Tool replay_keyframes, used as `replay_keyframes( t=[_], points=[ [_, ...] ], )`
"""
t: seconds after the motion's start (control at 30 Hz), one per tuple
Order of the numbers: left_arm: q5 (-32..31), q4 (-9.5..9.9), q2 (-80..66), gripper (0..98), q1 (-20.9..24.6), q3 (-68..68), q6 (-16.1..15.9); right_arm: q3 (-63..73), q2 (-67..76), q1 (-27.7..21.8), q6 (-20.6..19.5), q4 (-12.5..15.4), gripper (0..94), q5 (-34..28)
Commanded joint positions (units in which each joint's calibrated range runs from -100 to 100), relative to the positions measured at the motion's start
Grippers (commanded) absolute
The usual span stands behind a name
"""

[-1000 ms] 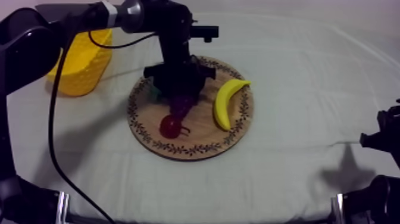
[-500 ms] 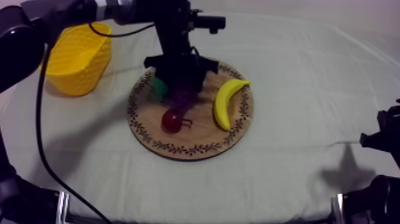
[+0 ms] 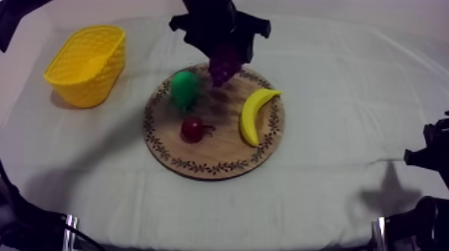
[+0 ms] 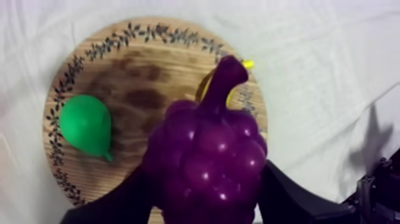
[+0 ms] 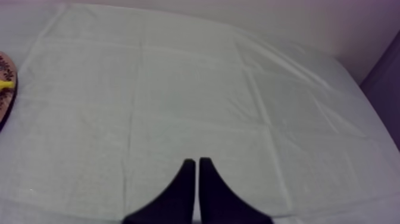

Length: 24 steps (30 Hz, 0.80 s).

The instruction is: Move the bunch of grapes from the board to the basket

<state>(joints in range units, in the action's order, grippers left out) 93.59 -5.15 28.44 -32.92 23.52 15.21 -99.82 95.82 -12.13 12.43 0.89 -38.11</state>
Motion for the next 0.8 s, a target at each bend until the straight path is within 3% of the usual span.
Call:
replay_keyframes(
  t=[0.0,0.23,0.77],
  points=[
    [0.2,0.02,-1.1,39.2,0.4,-0.3,-0.3,0.0,0.0,0.0,0.0,0.0,0.3,0.0],
    [0.5,0.41,-4.3,38.8,5.2,-2.9,-2.5,0.0,0.0,0.0,0.0,0.0,0.3,0.0],
    [1.9,2.50,-8.2,38.7,22.0,-4.3,-9.4,0.0,0.0,0.0,0.0,0.0,0.3,0.0]
  ],
)
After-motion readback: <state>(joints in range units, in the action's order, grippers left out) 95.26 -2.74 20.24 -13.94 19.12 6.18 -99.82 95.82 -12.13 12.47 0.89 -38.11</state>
